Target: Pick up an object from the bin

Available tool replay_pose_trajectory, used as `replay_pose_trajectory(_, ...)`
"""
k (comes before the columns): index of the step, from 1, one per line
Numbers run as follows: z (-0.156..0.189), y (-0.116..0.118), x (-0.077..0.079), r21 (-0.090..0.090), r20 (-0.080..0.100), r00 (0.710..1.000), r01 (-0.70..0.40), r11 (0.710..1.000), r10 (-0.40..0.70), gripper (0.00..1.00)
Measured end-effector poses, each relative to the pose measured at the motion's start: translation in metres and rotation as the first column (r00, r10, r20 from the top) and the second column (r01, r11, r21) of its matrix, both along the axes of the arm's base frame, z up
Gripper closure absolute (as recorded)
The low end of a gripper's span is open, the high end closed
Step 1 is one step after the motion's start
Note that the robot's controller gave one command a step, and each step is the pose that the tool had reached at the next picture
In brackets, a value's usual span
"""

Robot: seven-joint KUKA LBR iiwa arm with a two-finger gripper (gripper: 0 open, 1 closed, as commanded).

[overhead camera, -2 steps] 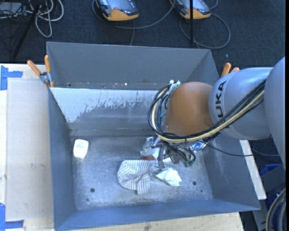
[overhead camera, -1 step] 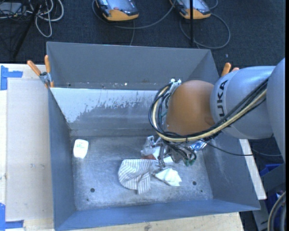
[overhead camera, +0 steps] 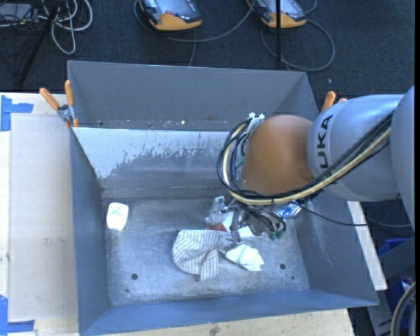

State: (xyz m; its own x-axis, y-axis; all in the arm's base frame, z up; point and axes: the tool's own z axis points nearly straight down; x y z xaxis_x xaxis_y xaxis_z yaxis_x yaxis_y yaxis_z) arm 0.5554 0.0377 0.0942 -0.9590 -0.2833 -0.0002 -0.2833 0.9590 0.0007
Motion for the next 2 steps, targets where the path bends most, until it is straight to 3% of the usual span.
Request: replay_pose_trajectory(2, 0.0088, 0.0002, -0.0007, 0.0, -0.002, 1.0, 0.001, 1.0, -0.001, 1.0)
